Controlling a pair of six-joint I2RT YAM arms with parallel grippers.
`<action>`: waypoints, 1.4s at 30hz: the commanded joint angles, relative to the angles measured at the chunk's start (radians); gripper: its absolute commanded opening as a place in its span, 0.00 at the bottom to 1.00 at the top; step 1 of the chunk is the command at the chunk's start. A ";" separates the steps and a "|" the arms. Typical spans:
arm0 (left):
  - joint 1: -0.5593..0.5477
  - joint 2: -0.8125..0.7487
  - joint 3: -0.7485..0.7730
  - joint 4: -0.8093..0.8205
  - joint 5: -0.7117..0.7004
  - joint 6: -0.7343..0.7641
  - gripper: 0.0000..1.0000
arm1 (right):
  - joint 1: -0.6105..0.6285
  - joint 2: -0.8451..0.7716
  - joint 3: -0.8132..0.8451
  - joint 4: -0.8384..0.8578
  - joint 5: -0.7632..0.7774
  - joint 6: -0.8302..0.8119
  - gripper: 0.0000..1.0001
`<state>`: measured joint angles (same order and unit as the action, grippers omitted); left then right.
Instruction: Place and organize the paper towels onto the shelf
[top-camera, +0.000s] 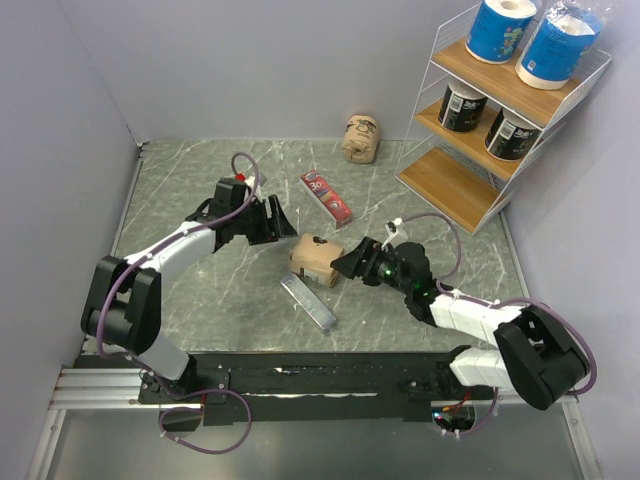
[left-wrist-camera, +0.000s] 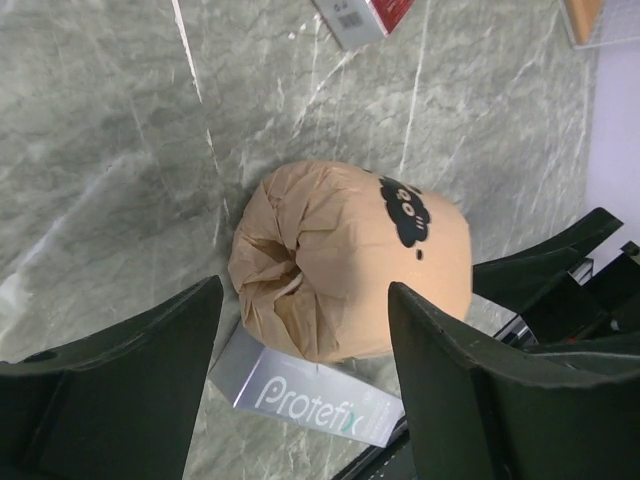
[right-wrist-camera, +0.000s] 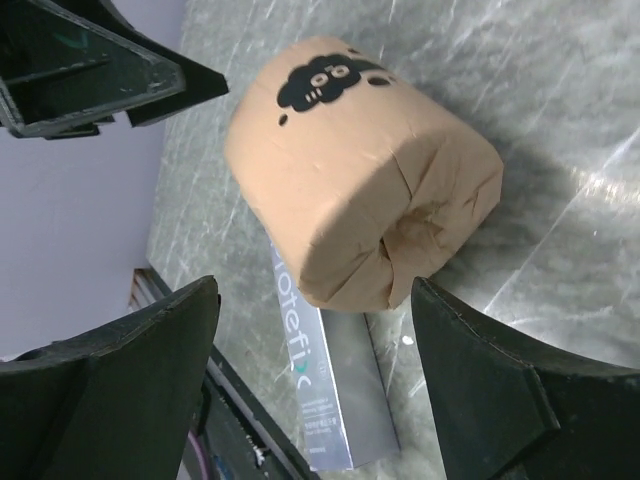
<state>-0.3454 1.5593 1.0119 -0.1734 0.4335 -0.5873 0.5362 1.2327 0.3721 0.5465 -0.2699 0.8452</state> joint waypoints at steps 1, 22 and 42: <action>-0.018 0.044 0.011 0.037 0.010 0.006 0.72 | -0.008 0.048 -0.016 0.183 -0.006 0.070 0.84; -0.037 0.097 -0.009 0.041 -0.045 -0.016 0.66 | -0.018 0.340 0.036 0.555 -0.114 0.160 0.78; -0.026 0.025 0.296 -0.239 -0.315 0.029 0.78 | -0.027 0.234 0.036 0.432 -0.058 0.083 0.36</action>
<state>-0.3782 1.6501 1.1549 -0.3035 0.2871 -0.6022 0.5205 1.5383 0.3843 0.9588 -0.3454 0.9665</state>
